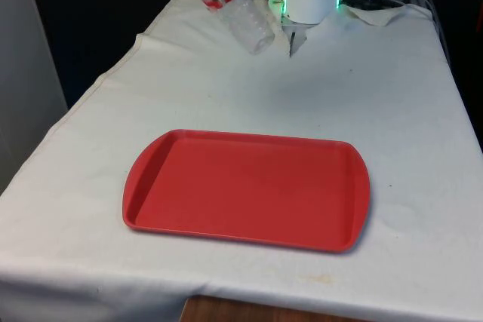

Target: Place the bottle upright on the tray.

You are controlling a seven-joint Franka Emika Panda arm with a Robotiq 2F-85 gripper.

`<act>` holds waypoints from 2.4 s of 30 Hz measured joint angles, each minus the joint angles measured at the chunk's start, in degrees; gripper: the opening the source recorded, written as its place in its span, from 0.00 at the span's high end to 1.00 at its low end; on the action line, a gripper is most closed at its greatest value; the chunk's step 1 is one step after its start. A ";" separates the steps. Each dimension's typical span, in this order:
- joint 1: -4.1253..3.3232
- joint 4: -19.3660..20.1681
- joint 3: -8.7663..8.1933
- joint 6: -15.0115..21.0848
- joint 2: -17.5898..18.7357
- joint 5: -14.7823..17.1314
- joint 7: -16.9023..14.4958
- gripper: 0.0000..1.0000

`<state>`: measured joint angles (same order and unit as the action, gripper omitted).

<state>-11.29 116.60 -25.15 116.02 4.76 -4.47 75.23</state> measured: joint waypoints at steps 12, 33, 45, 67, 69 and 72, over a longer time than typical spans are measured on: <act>-0.06 -3.15 0.23 0.46 2.86 -3.44 1.38 0.67; -0.11 -8.65 0.63 0.57 7.73 -10.37 4.76 0.67; -0.34 -12.26 0.80 0.57 10.77 -13.87 7.16 0.67; -0.97 -17.76 0.97 1.43 15.07 -19.65 13.01 0.67; -1.03 -18.74 0.97 1.55 15.87 -20.28 14.04 0.67; -1.09 -19.37 1.03 1.66 16.39 -20.80 14.84 0.67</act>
<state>-12.38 97.23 -24.12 117.69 21.14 -25.27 90.07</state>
